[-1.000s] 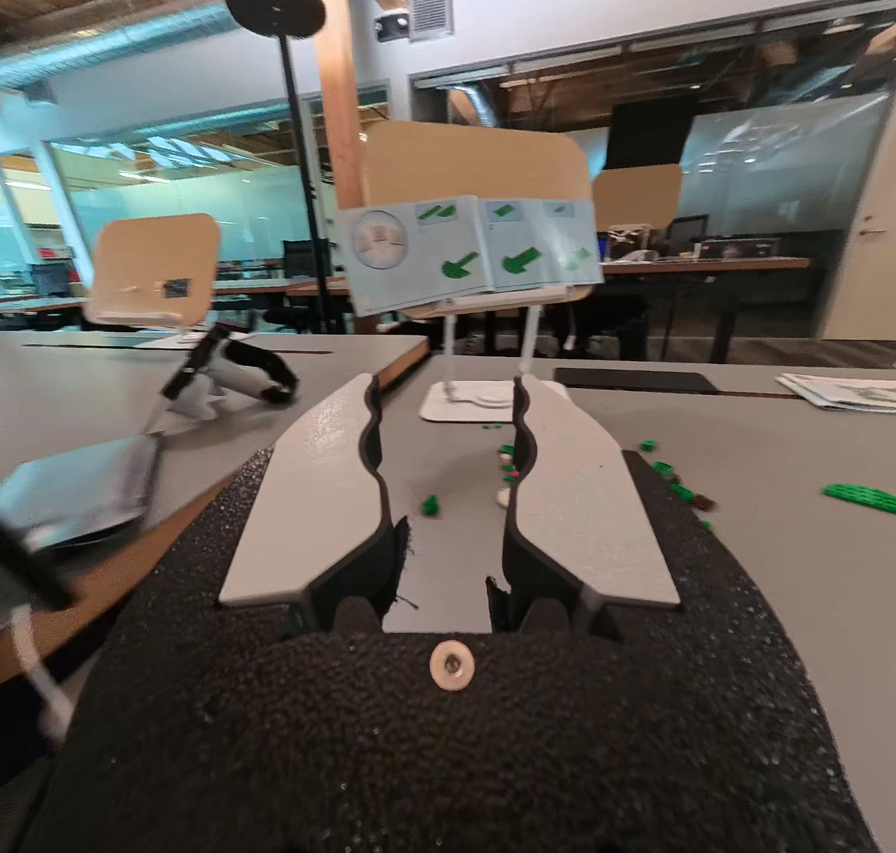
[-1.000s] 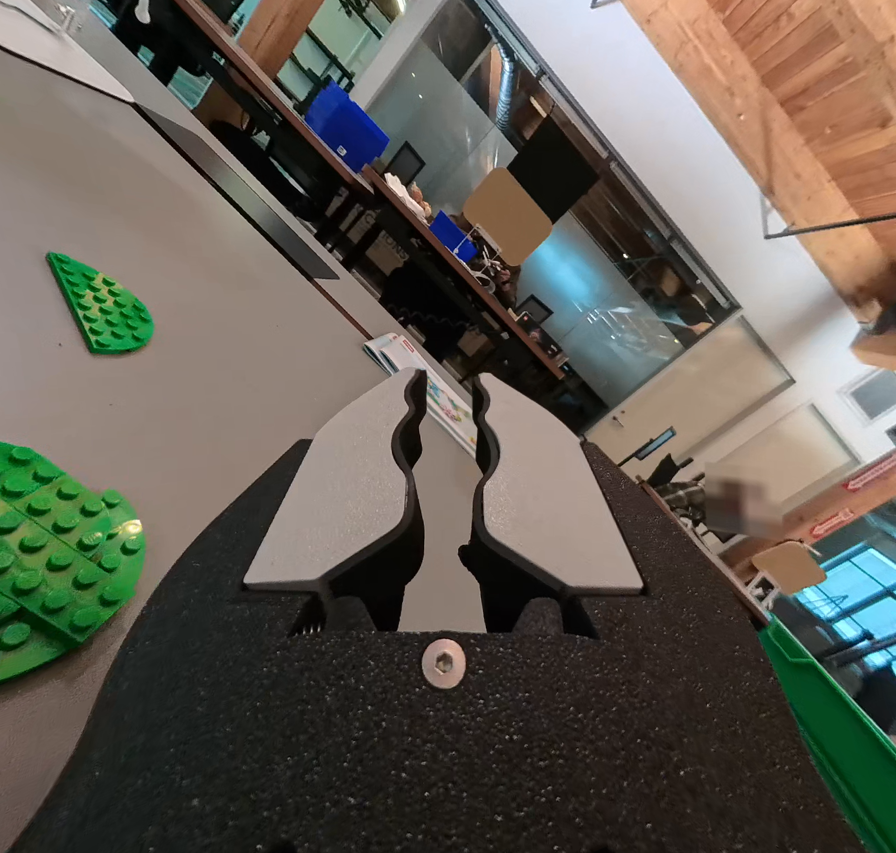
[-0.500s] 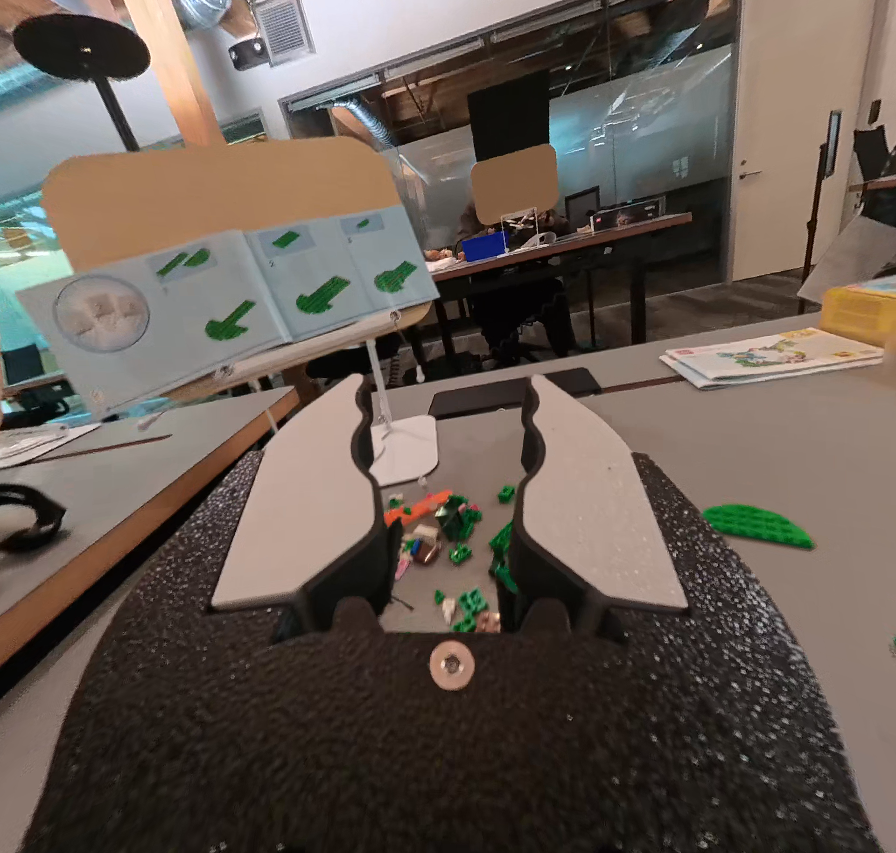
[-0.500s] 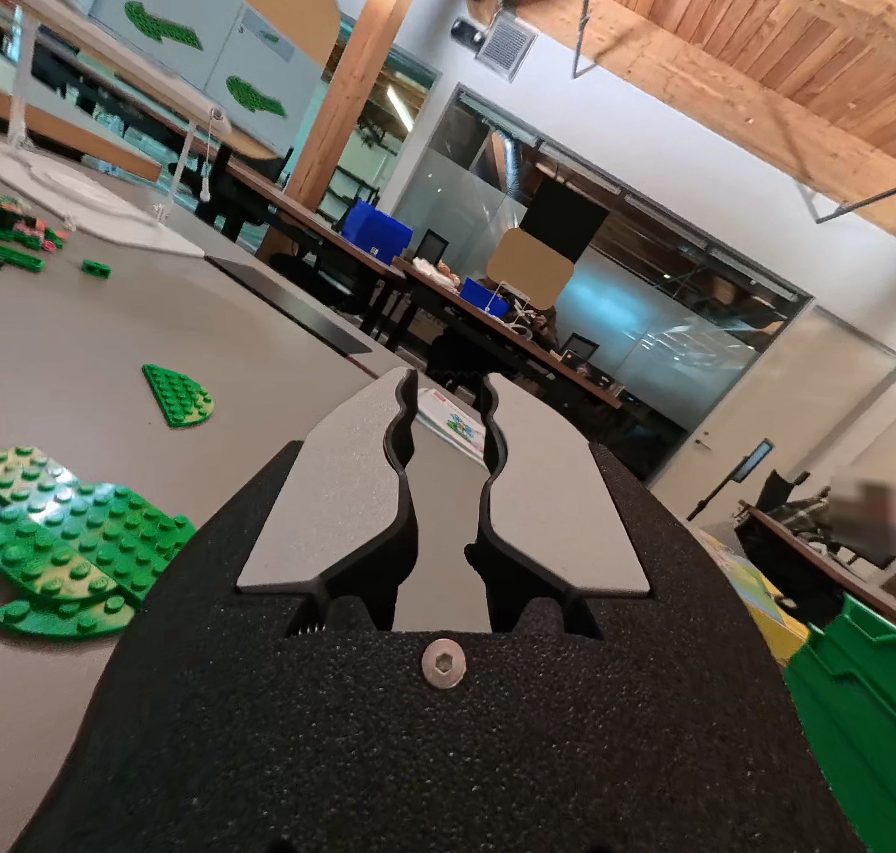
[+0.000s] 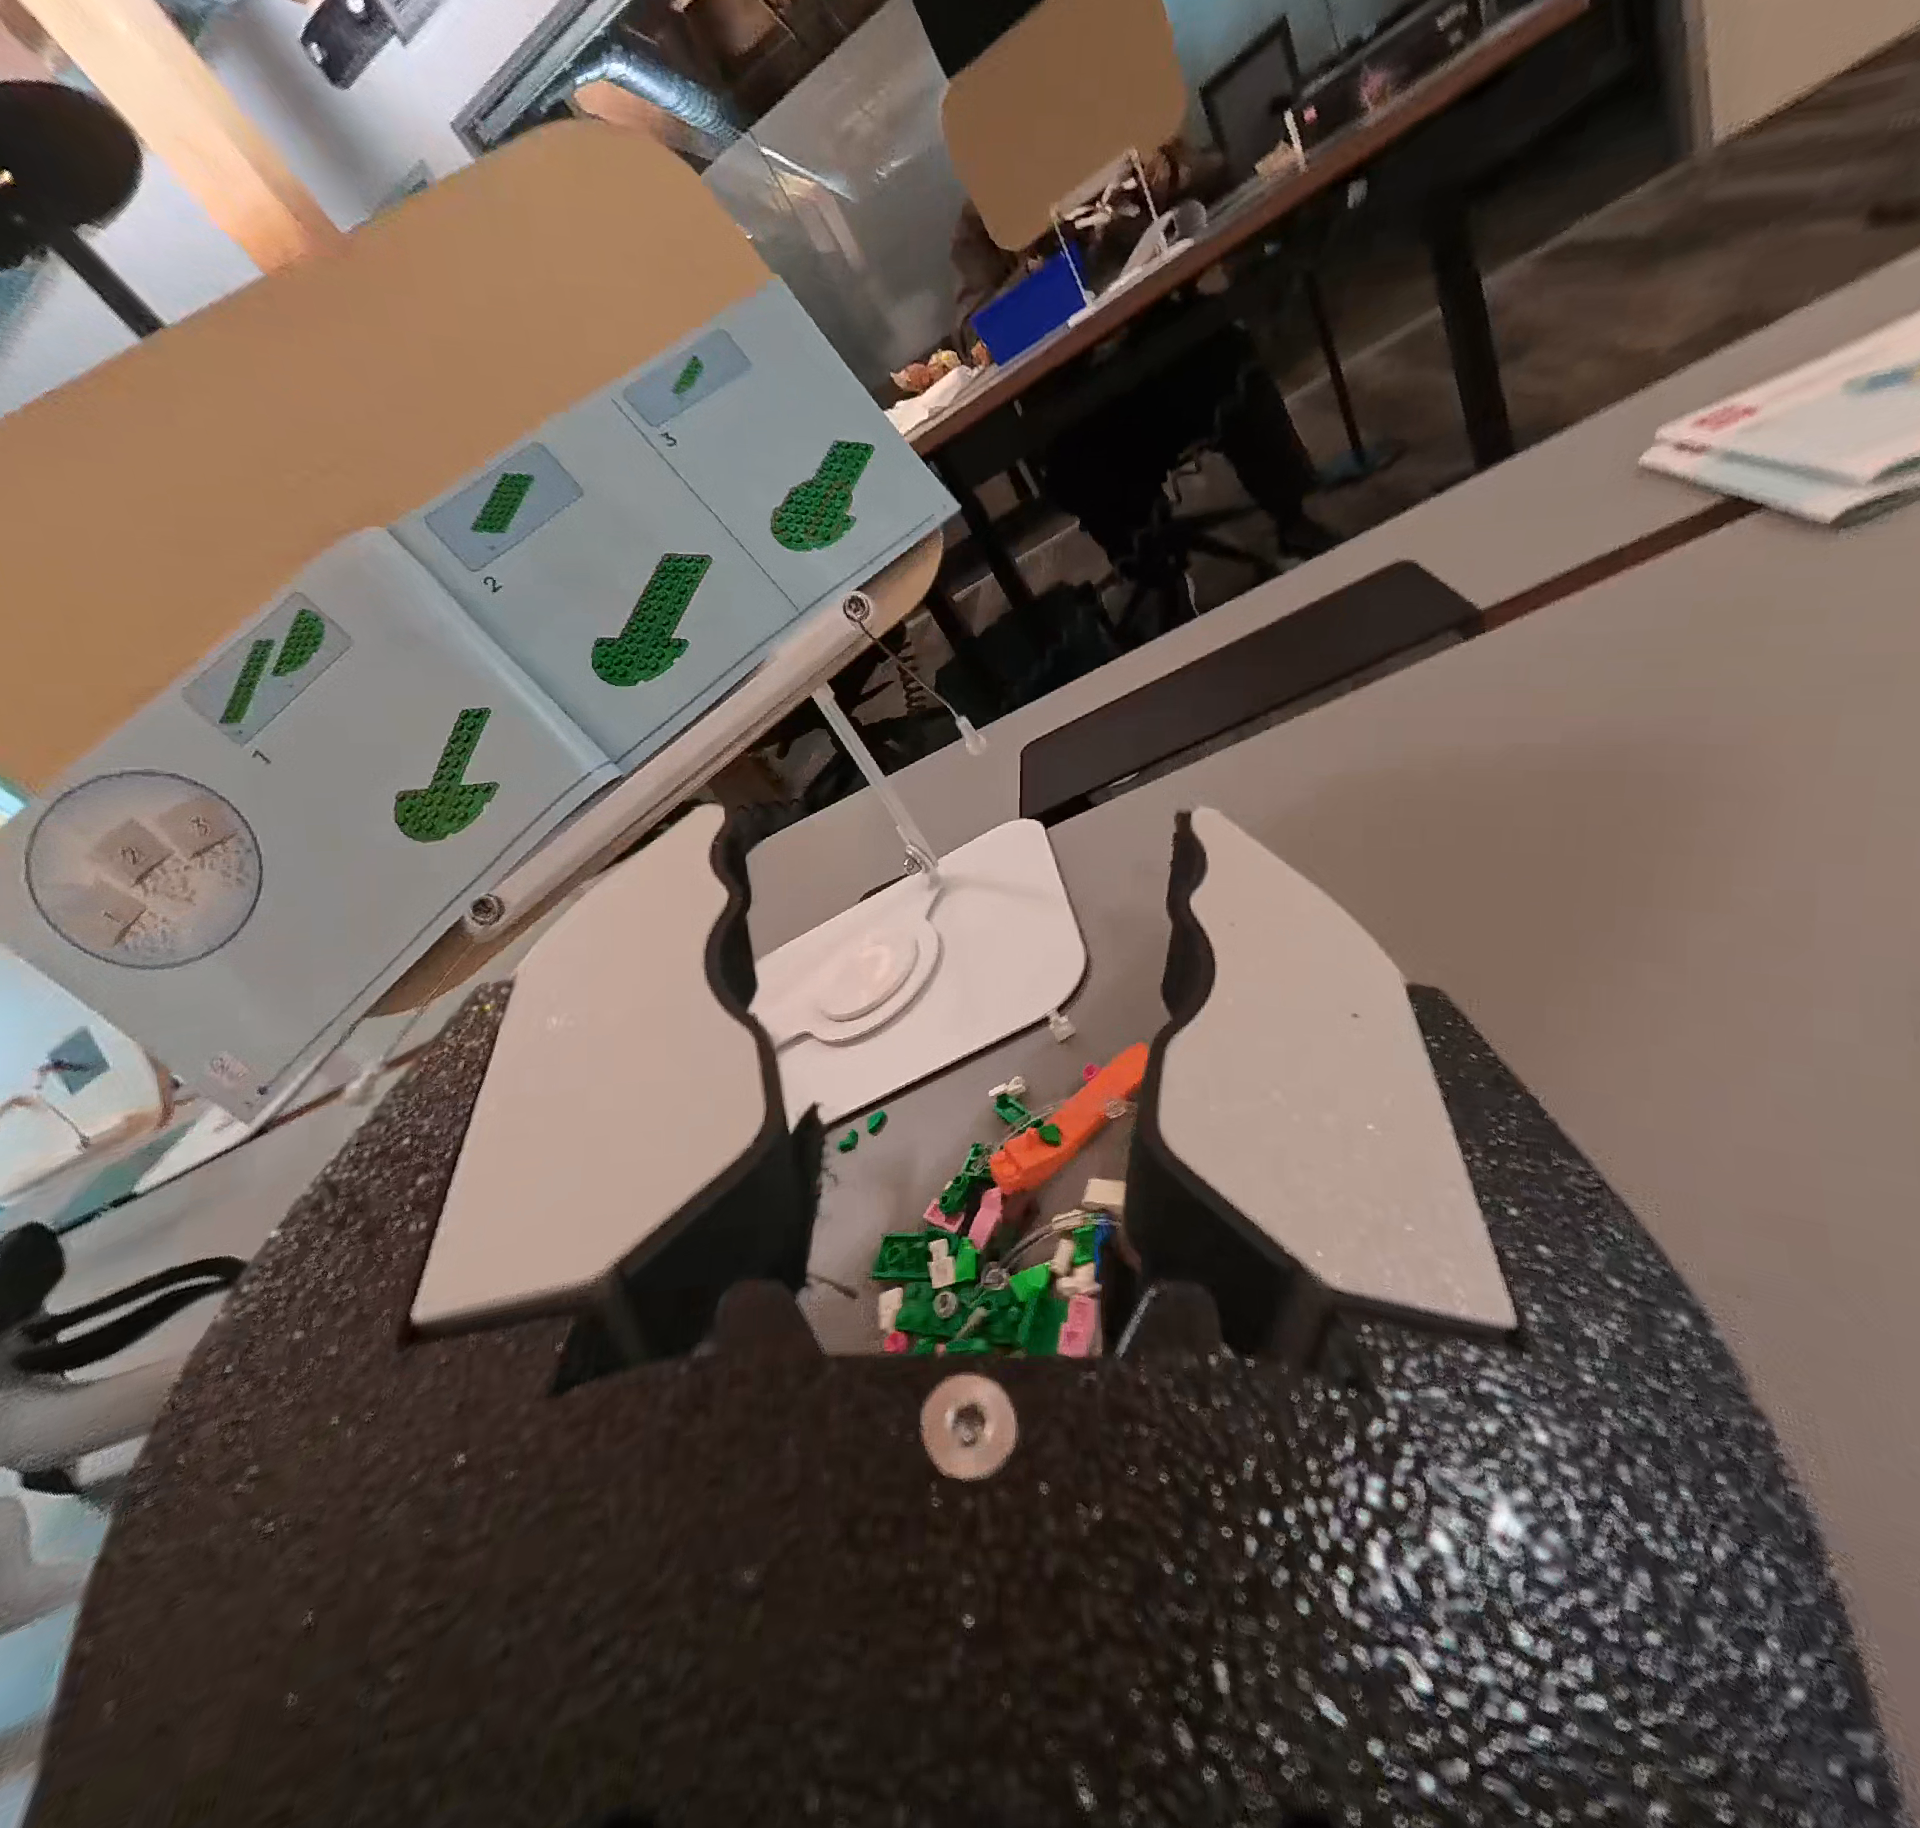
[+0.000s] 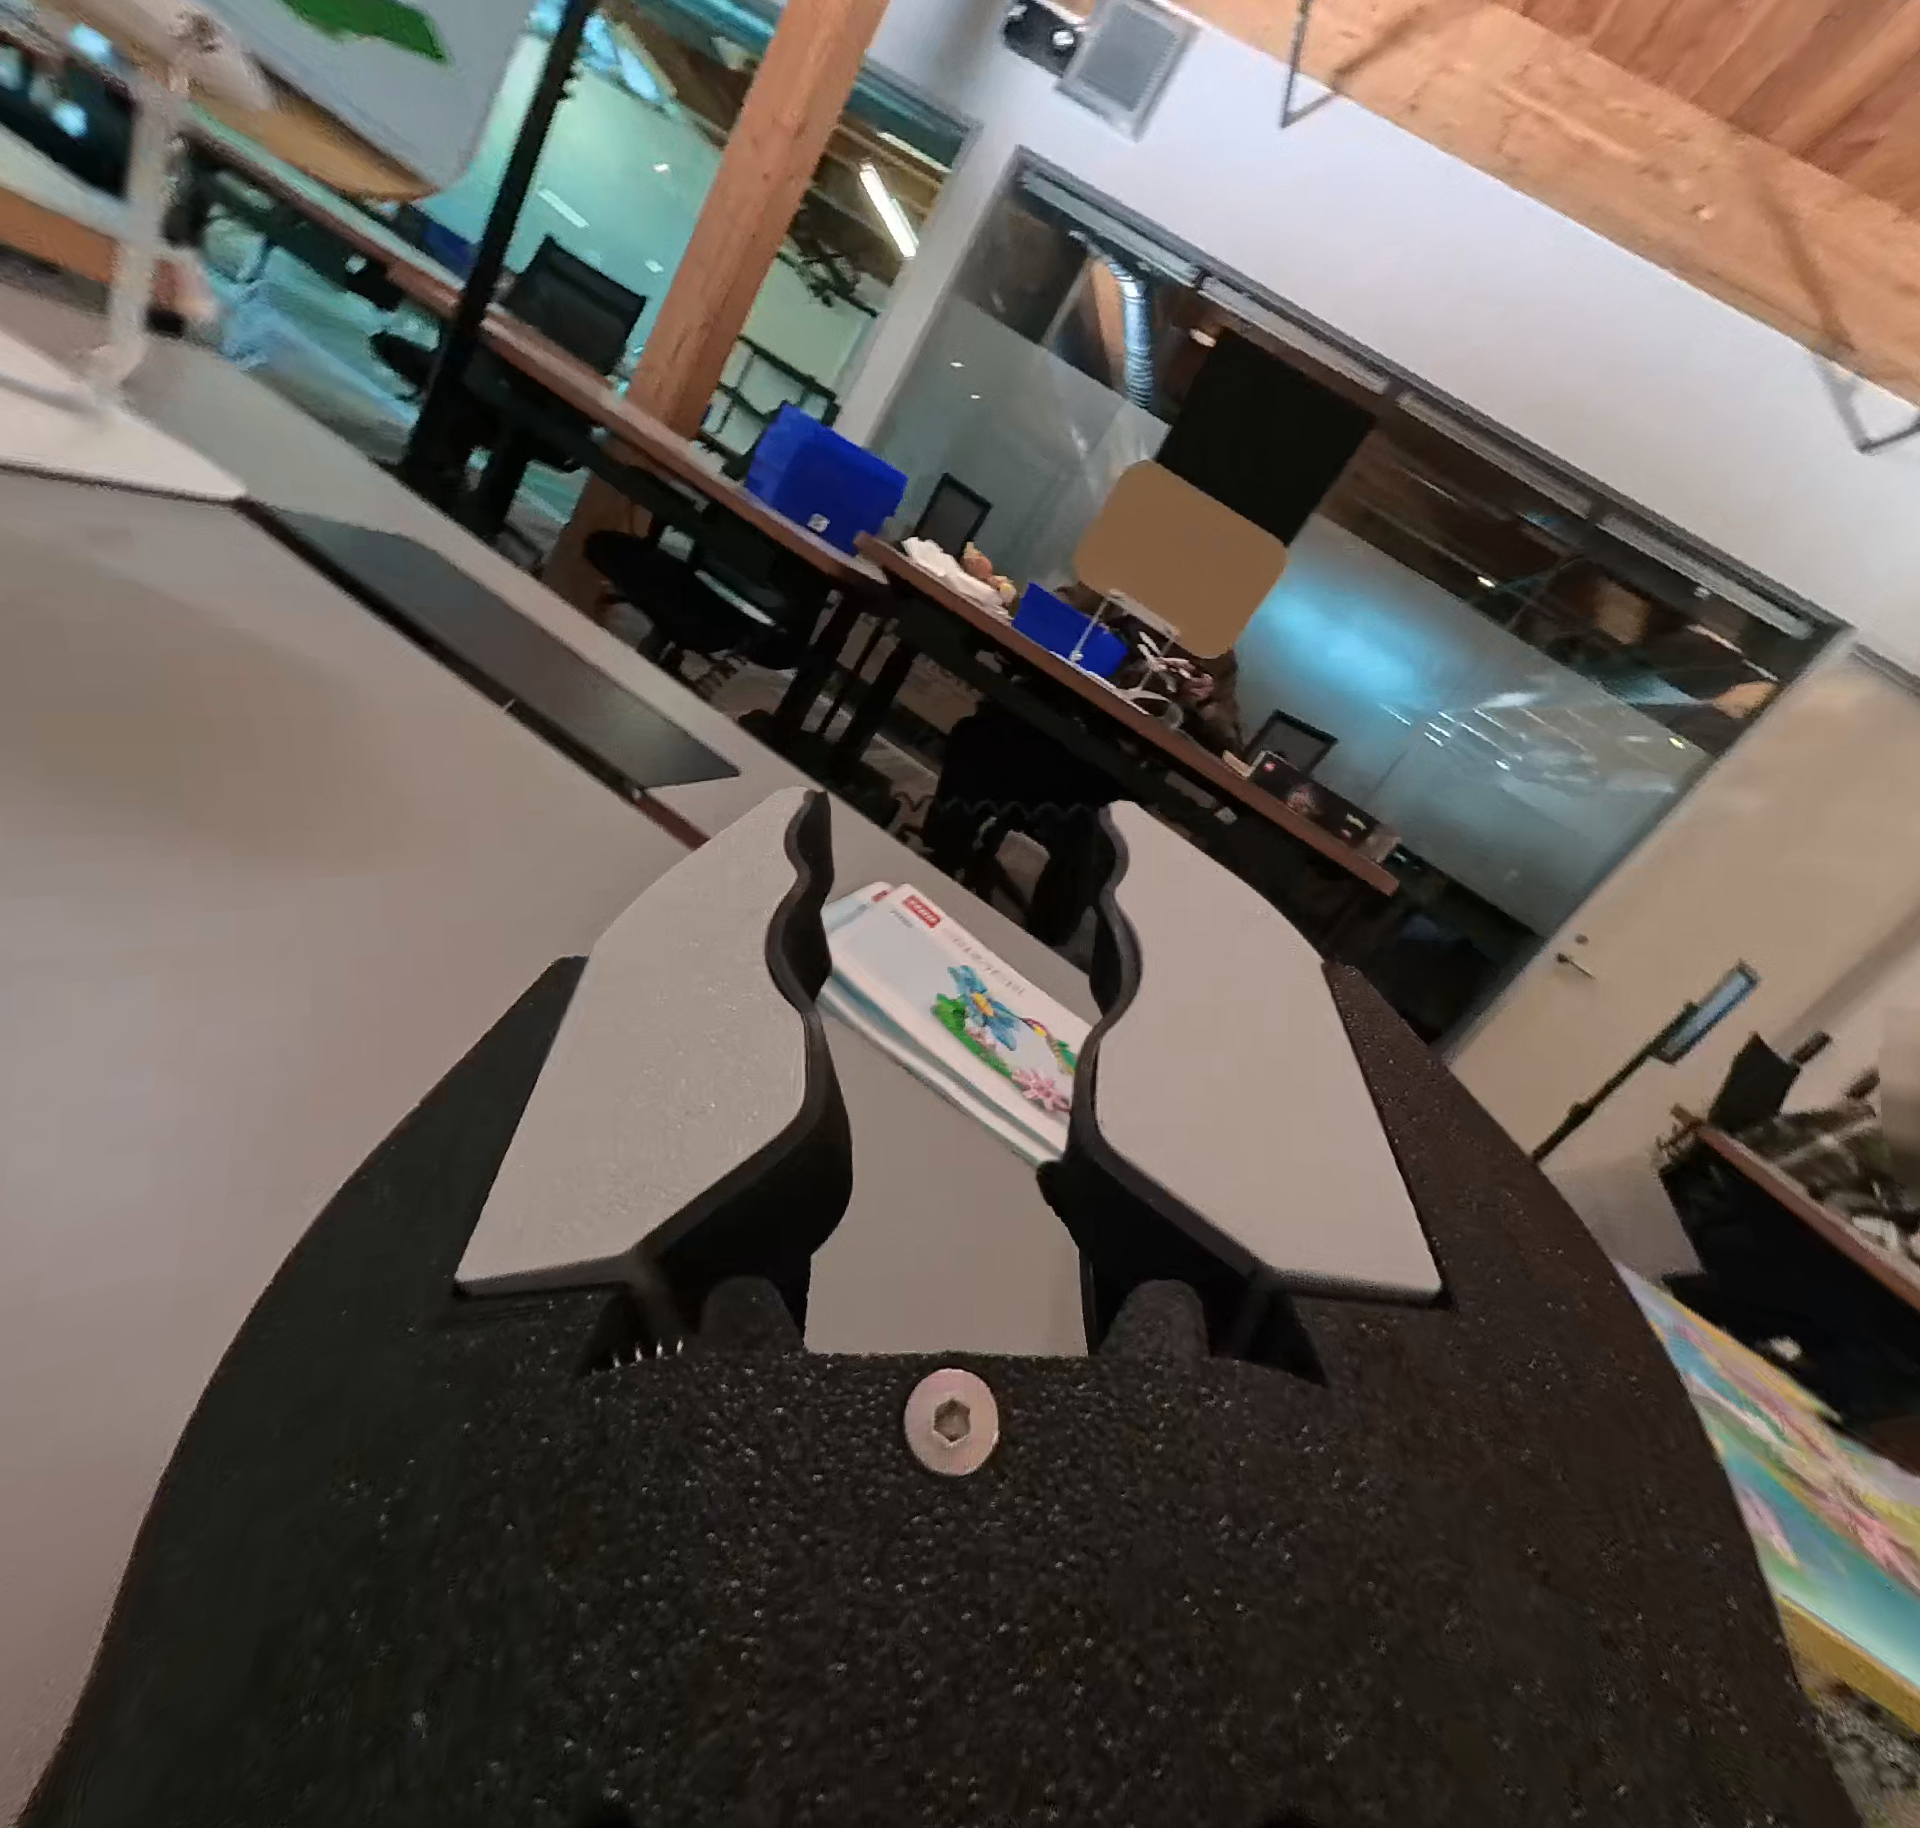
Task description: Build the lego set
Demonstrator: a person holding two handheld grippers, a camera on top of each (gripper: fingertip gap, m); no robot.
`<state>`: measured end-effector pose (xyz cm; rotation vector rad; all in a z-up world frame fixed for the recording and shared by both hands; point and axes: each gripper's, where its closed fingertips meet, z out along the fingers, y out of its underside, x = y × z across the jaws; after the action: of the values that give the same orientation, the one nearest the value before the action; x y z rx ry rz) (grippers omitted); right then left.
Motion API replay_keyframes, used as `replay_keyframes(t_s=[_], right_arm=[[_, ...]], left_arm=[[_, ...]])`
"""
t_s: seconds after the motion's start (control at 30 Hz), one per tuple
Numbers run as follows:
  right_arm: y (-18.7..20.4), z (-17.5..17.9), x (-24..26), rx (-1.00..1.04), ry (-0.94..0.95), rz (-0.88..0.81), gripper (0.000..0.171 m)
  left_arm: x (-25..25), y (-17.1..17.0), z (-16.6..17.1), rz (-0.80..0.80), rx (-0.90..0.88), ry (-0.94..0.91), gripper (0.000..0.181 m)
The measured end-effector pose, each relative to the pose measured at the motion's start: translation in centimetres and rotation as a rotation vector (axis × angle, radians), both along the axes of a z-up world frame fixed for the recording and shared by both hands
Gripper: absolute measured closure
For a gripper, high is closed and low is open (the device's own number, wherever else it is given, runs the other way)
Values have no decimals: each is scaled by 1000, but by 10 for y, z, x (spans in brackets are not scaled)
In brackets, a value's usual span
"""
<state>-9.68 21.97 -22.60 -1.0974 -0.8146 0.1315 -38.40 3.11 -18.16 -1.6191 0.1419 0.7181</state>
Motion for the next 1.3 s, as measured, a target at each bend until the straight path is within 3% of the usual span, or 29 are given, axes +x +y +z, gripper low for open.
replay_keyframes(t_s=[0.1, 0.2, 0.5, 0.6, 0.67, 0.77, 0.87, 0.9, 0.97, 1.17, 1.3], right_arm=[[-4, 3, 4, 27, -2, -23, 124], [-27, 7, 8, 79, -17, 30, 134], [-29, 5, 19, -4, 56, 62, 130], [-30, 4, 21, -26, 67, 82, 129], [-31, 4, 21, -37, 86, 102, 128], [-30, 5, 22, -43, 103, 108, 125], [-30, 6, 22, -25, 99, 93, 122], [-31, 7, 22, -20, 101, 97, 121], [-31, 7, 20, -17, 105, 110, 122], [-33, 3, 12, -19, 70, 140, 123], [-31, 2, 12, -35, 73, 141, 123]], left_arm=[[-15, 5, 5, 0, -19, 76, 107], [-36, 24, 20, -11, -2, 130, 105], [-66, 135, 53, -84, 18, 403, 99], [-63, 167, 45, -134, -78, 525, 128], [-57, 182, 42, -185, -111, 504, 141], [-60, 198, 43, -189, -106, 472, 140], [-76, 212, 39, -89, -131, 537, 105], [-81, 213, 35, -81, -140, 518, 104], [-90, 213, 33, -77, -122, 534, 111], [-102, 219, 36, 22, -141, 922, 125], [-101, 234, 33, 0, -179, 924, 134]])
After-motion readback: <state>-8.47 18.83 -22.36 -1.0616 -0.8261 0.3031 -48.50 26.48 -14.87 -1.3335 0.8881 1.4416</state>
